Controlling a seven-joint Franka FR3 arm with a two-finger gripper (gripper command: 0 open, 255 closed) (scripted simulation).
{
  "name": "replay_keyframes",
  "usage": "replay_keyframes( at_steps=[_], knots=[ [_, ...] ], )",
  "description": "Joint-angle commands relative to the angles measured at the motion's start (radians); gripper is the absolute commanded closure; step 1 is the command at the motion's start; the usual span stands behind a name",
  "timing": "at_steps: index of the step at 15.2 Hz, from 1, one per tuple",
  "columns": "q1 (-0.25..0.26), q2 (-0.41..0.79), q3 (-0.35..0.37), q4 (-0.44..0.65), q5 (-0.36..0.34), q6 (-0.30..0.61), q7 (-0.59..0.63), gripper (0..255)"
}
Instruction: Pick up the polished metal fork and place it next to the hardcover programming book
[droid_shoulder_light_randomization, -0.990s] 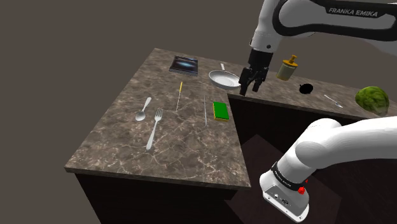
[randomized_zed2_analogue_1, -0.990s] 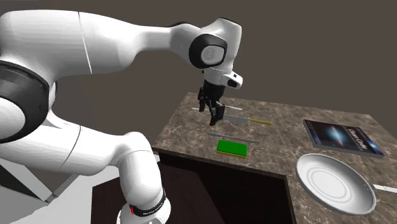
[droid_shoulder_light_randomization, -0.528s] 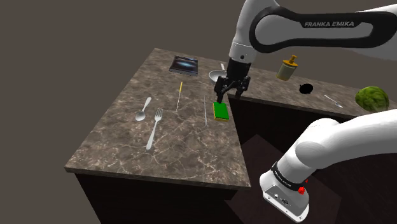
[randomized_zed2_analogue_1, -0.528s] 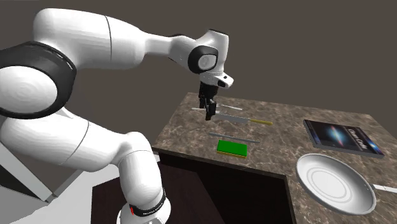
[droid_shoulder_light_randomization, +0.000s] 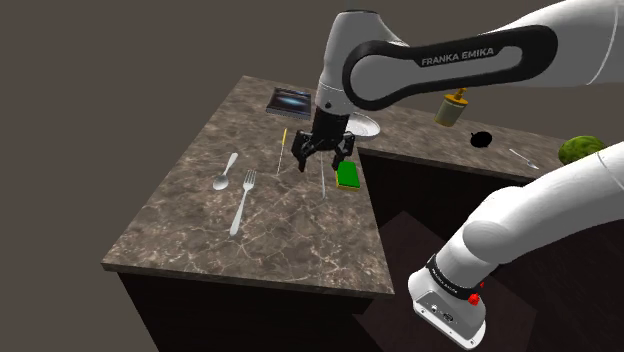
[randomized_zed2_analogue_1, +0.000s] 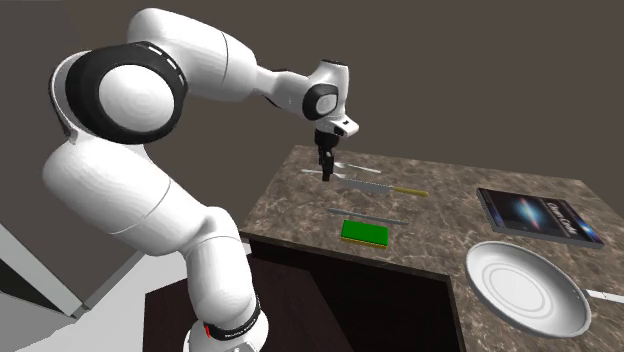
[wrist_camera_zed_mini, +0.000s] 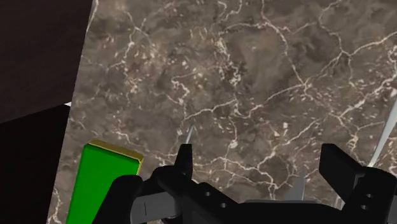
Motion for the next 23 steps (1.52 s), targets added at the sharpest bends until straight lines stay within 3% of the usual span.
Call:
replay_keyframes(
  at_steps=[1,4,8,11,14,23],
  knots=[
    [-0.017,0.071,0.050,0.030,-0.023,0.057,0.094,0],
    [-0.047,0.196,0.120,0.098,-0.096,0.126,0.246,0],
    [-0.069,0.384,0.186,0.211,-0.253,0.187,0.474,0],
    [-0.045,0.533,0.191,0.315,-0.395,0.201,0.649,0],
    [0.011,0.674,0.160,0.436,-0.520,0.190,0.800,0],
    [0.039,0.750,0.125,0.422,-0.583,0.266,0.847,0]
  ],
)
